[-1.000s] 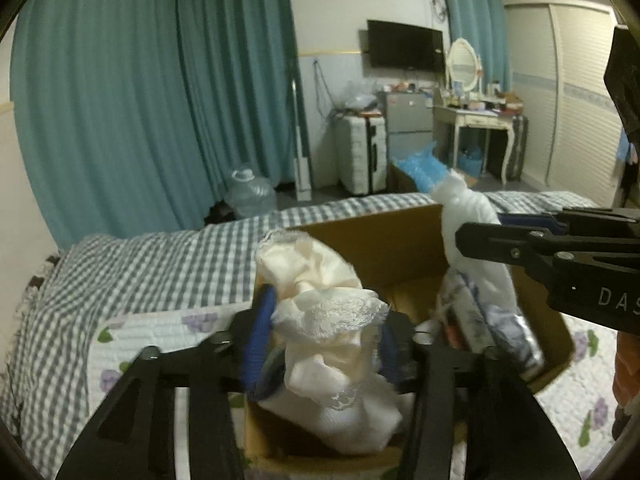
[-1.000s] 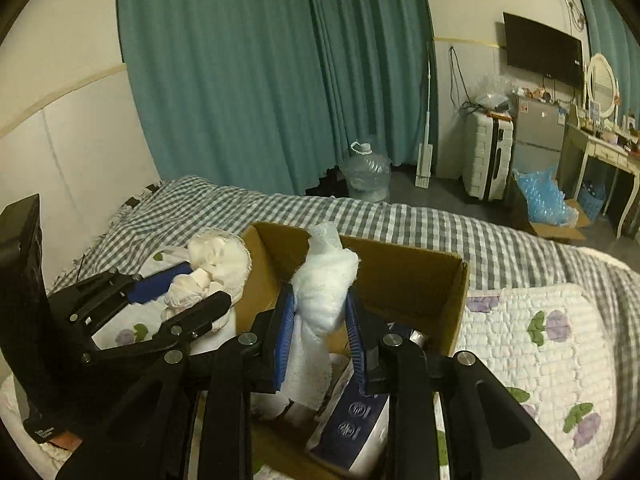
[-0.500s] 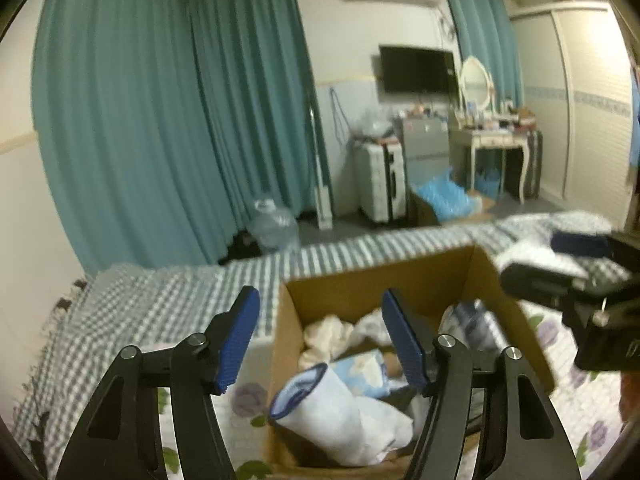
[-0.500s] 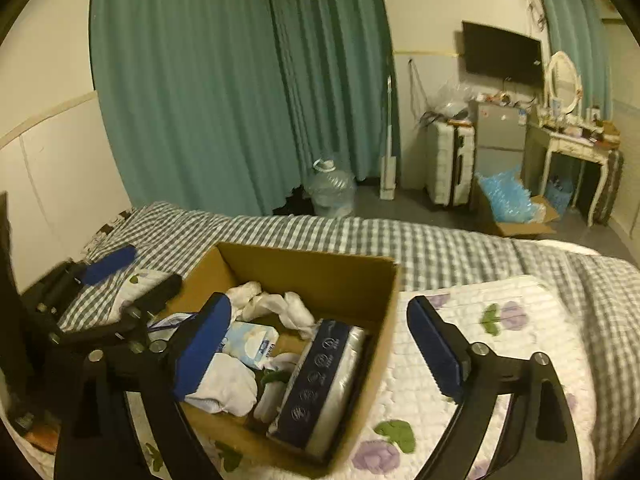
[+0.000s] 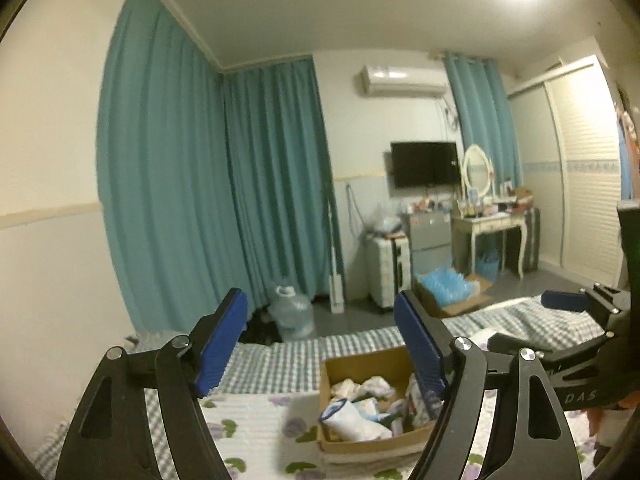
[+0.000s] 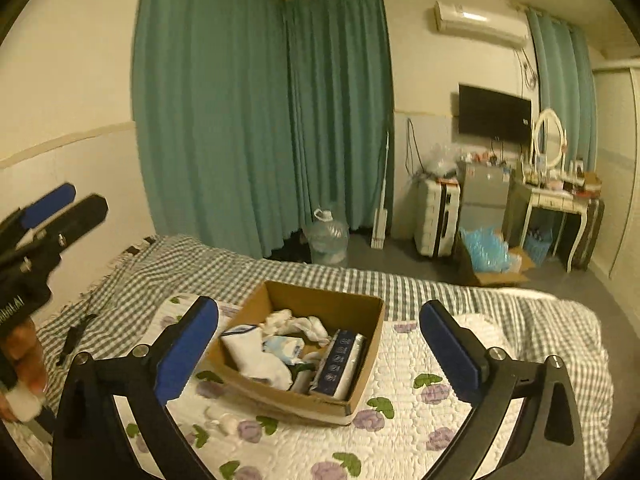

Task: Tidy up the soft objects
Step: 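Move both grippers back to the last items on the bed, then grasp the white plastic tube with the left gripper while the right gripper grasps the white knit sock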

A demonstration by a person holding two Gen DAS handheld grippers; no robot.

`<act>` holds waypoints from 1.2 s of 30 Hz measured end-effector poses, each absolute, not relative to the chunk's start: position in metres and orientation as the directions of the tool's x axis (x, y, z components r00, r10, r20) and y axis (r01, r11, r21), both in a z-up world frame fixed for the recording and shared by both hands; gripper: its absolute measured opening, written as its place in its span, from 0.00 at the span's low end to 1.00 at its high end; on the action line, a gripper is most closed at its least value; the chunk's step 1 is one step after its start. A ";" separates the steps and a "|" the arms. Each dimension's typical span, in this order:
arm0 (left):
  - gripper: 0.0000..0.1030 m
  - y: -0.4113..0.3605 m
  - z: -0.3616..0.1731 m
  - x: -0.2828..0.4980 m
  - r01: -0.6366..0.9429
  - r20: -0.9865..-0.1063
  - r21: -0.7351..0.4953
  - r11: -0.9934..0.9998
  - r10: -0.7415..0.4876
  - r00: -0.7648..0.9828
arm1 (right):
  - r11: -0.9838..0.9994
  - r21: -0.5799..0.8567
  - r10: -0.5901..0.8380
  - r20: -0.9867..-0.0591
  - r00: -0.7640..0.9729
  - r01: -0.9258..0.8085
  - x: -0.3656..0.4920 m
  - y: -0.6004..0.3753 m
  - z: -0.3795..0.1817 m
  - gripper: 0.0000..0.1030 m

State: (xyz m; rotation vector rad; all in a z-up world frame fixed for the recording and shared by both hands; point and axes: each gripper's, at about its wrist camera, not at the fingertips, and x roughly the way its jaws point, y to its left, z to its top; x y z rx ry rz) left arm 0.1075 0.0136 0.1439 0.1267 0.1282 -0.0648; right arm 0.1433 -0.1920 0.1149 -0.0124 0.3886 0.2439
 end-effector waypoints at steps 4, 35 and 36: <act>0.75 0.027 0.154 0.081 0.054 -0.134 0.121 0.991 -0.038 0.990 | 0.967 -0.004 0.234 -0.371 0.898 -0.254 0.109 -0.181 0.121 0.99; 0.72 0.062 -0.146 0.131 -0.068 -0.718 0.049 0.996 0.083 0.691 | 0.932 0.044 0.287 -0.697 0.657 -0.360 0.174 -0.086 -0.109 0.99; 0.72 0.062 -0.154 0.132 -0.059 -0.739 0.044 0.997 0.073 0.670 | 0.931 0.045 0.288 -0.704 0.649 -0.363 0.178 -0.083 -0.113 0.99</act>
